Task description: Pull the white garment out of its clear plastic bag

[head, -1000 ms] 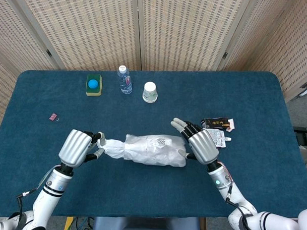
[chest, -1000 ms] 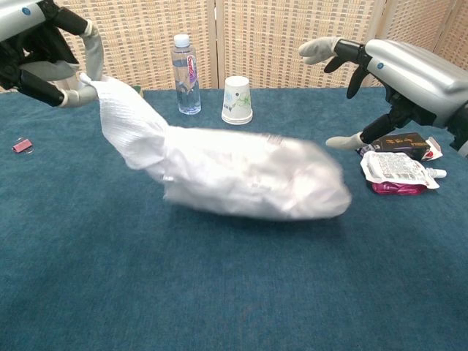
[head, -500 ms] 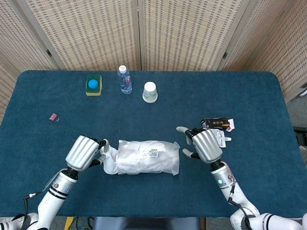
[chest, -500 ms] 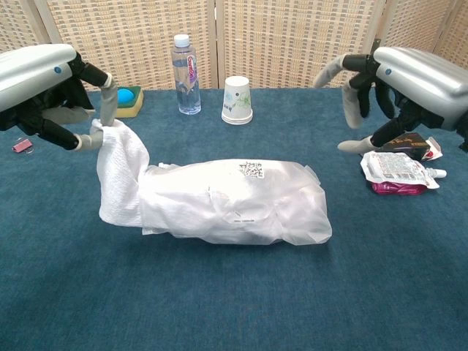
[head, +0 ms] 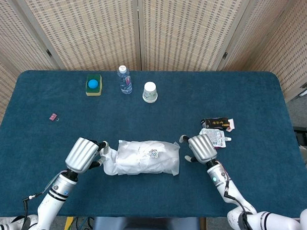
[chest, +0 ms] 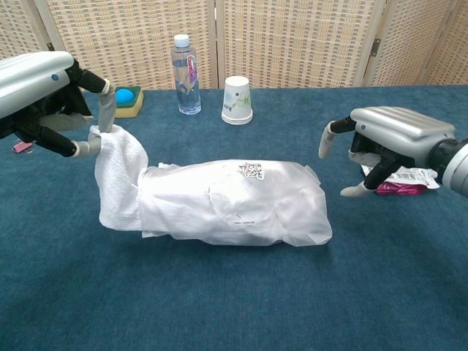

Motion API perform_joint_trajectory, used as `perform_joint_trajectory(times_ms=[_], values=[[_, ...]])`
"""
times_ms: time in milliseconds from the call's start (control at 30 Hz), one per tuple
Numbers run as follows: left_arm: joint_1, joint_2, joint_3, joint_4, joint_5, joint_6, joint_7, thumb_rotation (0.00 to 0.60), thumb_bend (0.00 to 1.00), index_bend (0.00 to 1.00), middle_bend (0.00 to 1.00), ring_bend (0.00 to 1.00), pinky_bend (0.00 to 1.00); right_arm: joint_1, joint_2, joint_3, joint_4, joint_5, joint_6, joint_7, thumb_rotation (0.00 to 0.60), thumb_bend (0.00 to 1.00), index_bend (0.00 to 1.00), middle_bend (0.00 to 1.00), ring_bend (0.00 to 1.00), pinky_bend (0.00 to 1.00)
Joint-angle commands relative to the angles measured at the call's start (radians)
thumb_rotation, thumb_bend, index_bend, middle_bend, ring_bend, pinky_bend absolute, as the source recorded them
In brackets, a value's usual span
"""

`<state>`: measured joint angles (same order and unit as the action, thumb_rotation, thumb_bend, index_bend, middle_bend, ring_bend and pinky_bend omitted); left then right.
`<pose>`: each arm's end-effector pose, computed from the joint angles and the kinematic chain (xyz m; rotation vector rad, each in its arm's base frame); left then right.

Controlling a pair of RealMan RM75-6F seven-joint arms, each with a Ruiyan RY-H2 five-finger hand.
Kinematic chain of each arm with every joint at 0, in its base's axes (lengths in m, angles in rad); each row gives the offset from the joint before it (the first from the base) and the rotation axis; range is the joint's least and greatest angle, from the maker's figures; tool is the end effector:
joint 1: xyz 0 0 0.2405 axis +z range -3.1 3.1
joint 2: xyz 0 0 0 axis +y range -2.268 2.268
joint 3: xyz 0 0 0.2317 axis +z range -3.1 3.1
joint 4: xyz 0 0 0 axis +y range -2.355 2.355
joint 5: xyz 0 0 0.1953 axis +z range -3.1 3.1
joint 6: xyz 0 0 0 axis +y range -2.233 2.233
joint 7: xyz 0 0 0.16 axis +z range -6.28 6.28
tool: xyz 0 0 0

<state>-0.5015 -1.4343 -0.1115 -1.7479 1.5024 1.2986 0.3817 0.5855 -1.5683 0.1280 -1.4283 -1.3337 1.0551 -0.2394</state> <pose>-0.1137 0.2666 0.0519 -1.7639 -0.7208 -1.2123 -0.1601 -0.3080 -0.0061 1.8432 -0.9185 0.9801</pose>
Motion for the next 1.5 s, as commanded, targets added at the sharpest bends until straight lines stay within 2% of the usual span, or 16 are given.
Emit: perform_joint_trajectory(times_ms=[33,233,333,433,600,767,1500], values=[[0.0,-0.001,0.0,0.0,0.0,-0.001,0.0,0.6,0.55,0.78,1.0,0.81,0.98,0.009,-0.016,0.003,0.014,0.01,-0.016,0.005,0.6,0.0,0.4,1.0,1.0,1.0],[0.002,-0.007,0.001,0.002,0.0,-0.001,-0.003,0.6,0.55,0.78,1.0,0.81,0.98,0.028,-0.058,0.006,0.047,0.025,-0.042,-0.001,0.6,0.01,0.4,1.0,1.0,1.0],[0.002,-0.009,0.001,0.004,0.001,-0.001,-0.005,0.6,0.55,0.78,1.0,0.81,0.98,0.037,-0.077,0.01,0.063,0.032,-0.054,-0.001,0.6,0.06,0.4,1.0,1.0,1.0],[0.005,-0.011,0.003,0.008,0.001,0.0,-0.007,0.6,0.55,0.78,1.0,0.81,0.98,0.048,-0.099,0.014,0.082,0.036,-0.066,0.004,0.6,0.15,0.42,1.0,1.0,1.0],[0.011,-0.01,0.006,0.015,0.0,0.005,-0.012,0.6,0.55,0.78,1.0,0.81,0.98,0.057,-0.118,0.016,0.1,0.042,-0.077,0.008,0.6,0.36,0.54,1.0,1.0,1.0],[0.02,-0.004,0.01,0.03,0.0,0.011,-0.012,0.6,0.55,0.78,1.0,0.81,0.98,0.055,-0.109,0.016,0.091,0.049,-0.077,0.013,0.6,0.49,0.61,1.0,1.0,1.0],[0.065,0.012,-0.028,0.157,-0.097,0.04,-0.056,0.6,0.55,0.78,1.0,0.81,0.98,0.007,0.001,-0.004,0.025,0.086,-0.052,-0.015,0.6,0.49,0.62,1.0,1.0,1.0]])
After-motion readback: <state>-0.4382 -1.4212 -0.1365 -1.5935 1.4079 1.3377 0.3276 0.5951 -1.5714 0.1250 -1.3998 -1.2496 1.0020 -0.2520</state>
